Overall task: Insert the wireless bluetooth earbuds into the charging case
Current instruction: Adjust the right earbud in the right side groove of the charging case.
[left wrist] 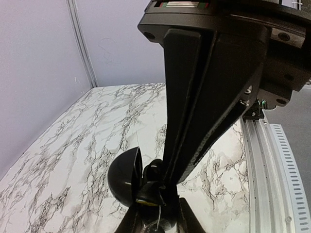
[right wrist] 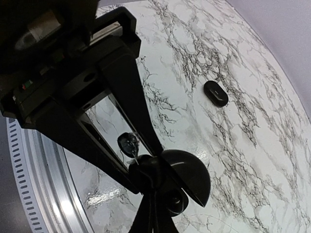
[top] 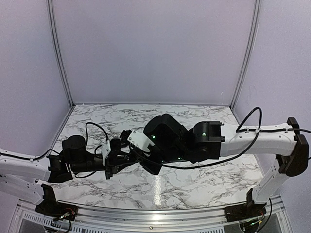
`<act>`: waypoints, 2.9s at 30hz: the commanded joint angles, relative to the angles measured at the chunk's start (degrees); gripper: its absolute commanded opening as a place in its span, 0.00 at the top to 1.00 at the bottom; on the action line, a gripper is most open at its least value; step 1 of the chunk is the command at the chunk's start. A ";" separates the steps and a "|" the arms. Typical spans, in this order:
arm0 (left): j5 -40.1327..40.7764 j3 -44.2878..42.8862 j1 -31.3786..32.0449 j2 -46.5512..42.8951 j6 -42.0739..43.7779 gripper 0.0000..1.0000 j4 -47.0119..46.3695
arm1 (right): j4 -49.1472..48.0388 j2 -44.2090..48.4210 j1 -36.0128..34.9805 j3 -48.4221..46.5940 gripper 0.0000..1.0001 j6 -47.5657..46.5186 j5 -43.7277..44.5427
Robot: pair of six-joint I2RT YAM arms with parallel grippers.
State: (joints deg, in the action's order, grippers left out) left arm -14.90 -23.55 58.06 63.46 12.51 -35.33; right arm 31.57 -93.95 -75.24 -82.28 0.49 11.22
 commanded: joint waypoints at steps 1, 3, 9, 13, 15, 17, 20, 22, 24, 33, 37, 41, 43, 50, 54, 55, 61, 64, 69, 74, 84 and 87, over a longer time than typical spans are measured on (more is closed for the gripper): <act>0.36 0.37 -0.31 -1.94 -1.59 1.00 -6.91 | -2.61 2.62 0.57 1.90 0.99 2.08 0.05; 0.39 0.35 -0.36 -1.86 -1.79 1.00 -7.47 | -2.96 2.84 0.90 2.56 0.99 2.37 -0.33; -0.50 0.60 -0.33 -0.66 -0.49 1.00 -7.65 | -3.15 4.23 1.19 2.39 0.88 1.54 -1.26; -1.36 -0.07 -0.32 0.64 1.15 1.00 -5.64 | -0.42 3.71 1.15 -0.59 0.79 0.11 -0.99; -0.97 -0.47 -0.24 1.52 1.50 1.00 -5.20 | 0.50 3.02 1.15 -1.79 0.78 -0.02 -0.87; -0.17 -0.68 -0.15 2.11 1.63 1.00 -5.10 | 0.91 2.35 1.15 -2.72 0.75 0.10 -0.96; 1.32 -0.88 0.18 2.54 2.06 1.00 -4.93 | 1.52 1.11 1.16 -3.91 0.74 0.53 -0.51; 1.76 -1.01 0.27 2.63 2.21 1.00 -4.79 | 1.47 0.53 1.15 -4.40 0.74 0.97 -0.46; 1.88 -1.26 0.30 2.71 2.45 1.00 -4.56 | 1.71 -0.29 1.15 -5.01 0.74 1.12 -0.40; 3.34 -1.41 1.38 3.25 3.45 1.00 -3.72 | 3.18 -3.26 1.15 -7.63 0.74 1.18 0.36; 4.09 -1.65 1.74 3.37 4.12 1.00 -3.07 | 4.02 -4.13 1.17 -8.84 0.74 1.07 1.37; 5.08 -2.07 2.27 3.66 4.89 1.00 -2.26 | 5.40 -5.23 1.15 -10.01 0.73 1.00 2.81; 5.51 -2.11 2.47 3.84 5.21 1.00 -2.00 | 5.71 -5.52 1.16 -10.47 0.72 1.00 3.50; 5.65 -2.69 3.01 4.50 5.79 1.00 -1.50 | 6.54 -7.21 1.15 -11.89 0.72 0.56 3.48; 6.53 -2.97 3.53 5.21 6.05 1.00 -1.32 | 6.24 -7.65 1.15 -12.11 0.71 1.10 3.39; 6.64 -2.99 3.55 5.26 6.03 1.00 -1.32 | 6.20 -7.73 1.15 -12.11 0.71 1.34 3.60; 6.10 -2.95 3.61 4.82 5.03 1.00 -1.65 | 3.65 -6.59 1.32 -10.06 0.68 2.94 4.21; 6.15 -2.58 3.54 3.89 4.59 1.00 -1.87 | 3.16 -5.78 1.58 -8.99 0.68 3.39 4.14; 6.61 -2.12 3.25 2.34 3.71 1.00 -2.34 | 3.41 -5.00 1.68 -7.72 0.72 3.85 3.30; 7.19 -2.03 3.02 2.26 3.41 1.00 -2.46 | 3.28 -3.77 1.68 -6.47 0.75 4.14 3.01; 8.14 -1.73 2.02 1.49 2.29 1.00 -2.70 | 0.88 -0.49 1.68 -2.81 0.86 4.08 -1.03; 7.91 -1.67 1.80 1.32 2.04 1.00 -2.96 | 1.18 -0.70 1.69 -2.38 0.87 4.16 -1.20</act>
State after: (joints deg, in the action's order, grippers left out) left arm -7.40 -24.40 60.40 66.37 15.49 -35.79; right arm 32.60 -95.35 -73.95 -85.45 4.34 11.53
